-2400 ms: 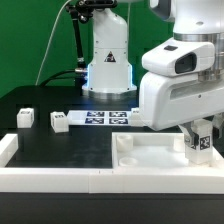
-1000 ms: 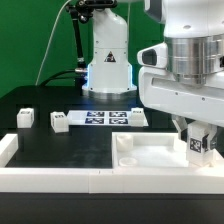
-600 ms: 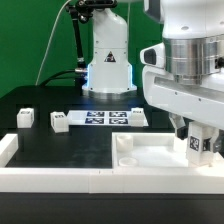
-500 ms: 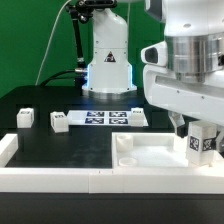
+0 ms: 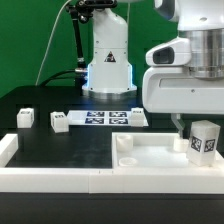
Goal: Assemble one leg
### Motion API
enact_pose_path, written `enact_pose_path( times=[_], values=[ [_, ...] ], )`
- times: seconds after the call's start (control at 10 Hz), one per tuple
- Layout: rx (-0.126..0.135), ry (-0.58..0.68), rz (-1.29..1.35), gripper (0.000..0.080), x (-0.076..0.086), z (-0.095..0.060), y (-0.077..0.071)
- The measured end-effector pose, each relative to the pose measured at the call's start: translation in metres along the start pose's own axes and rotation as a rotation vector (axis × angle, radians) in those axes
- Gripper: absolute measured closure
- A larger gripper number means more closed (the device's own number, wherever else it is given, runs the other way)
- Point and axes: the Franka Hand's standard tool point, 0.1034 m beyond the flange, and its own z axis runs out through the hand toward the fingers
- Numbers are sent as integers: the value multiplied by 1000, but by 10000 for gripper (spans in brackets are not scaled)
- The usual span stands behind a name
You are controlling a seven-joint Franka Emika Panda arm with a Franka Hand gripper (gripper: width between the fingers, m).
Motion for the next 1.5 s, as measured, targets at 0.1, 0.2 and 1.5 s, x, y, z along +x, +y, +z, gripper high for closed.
enact_pose_path(
  times=[0.1, 0.2, 1.5],
  values=[
    [-4, 10, -106, 151, 2, -1, -1],
    [-17, 18, -226, 151, 2, 0, 0],
    [-33, 24, -637, 508, 7, 0, 9]
  ],
)
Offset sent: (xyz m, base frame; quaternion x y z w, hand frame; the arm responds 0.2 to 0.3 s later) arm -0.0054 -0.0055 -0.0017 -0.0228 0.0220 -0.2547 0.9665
